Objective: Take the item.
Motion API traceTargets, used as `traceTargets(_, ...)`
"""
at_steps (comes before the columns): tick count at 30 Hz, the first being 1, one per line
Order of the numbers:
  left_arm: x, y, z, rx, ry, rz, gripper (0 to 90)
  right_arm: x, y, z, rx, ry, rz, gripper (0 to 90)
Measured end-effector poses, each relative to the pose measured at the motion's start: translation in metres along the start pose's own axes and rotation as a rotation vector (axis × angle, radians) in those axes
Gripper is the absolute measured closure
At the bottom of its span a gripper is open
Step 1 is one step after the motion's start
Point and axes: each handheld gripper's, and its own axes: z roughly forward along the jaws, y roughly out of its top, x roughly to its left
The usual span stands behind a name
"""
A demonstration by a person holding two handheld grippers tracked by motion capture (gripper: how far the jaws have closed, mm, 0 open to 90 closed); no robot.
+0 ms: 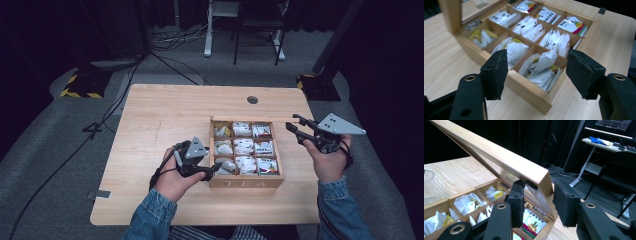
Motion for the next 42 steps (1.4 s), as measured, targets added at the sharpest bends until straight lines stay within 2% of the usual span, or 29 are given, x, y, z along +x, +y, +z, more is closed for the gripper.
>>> traceTargets(3,-0.001,0.002,0.006,0.004,-0.006,0.007,35.8,0.000,0.000,0.000,0.000,0.001,0.003,61.7)
traceTargets(6,-0.005,0.004,0.018,0.002,-0.042,0.019,35.8,0.000,0.000,0.000,0.000,0.001,0.005,61.6)
traceTargets(11,-0.006,0.004,0.034,0.008,-0.073,0.036,36.0,0.000,0.000,0.000,-0.001,0.002,0.007,61.6)
traceTargets(19,-0.004,0.005,0.052,0.019,-0.100,0.031,37.8,-0.001,-0.001,0.000,-0.004,0.005,0.011,61.3)
traceTargets(25,-0.005,0.002,0.060,0.048,-0.098,0.039,39.4,-0.001,-0.002,0.000,-0.007,0.006,0.012,61.3)
traceTargets(31,-0.005,0.002,0.061,0.057,-0.105,0.036,40.6,0.000,-0.001,0.000,-0.004,0.005,0.012,61.1)
traceTargets(32,-0.005,0.002,0.061,0.069,-0.114,0.036,44.5,0.000,-0.002,0.000,-0.004,0.006,0.016,61.0)
traceTargets(36,-0.005,0.001,0.063,0.086,-0.122,0.039,50.8,-0.001,-0.002,0.001,-0.007,0.008,0.017,60.9)
traceTargets(42,-0.005,0.000,0.066,0.114,-0.118,0.056,55.0,-0.001,-0.002,0.001,-0.007,0.008,0.017,60.9)
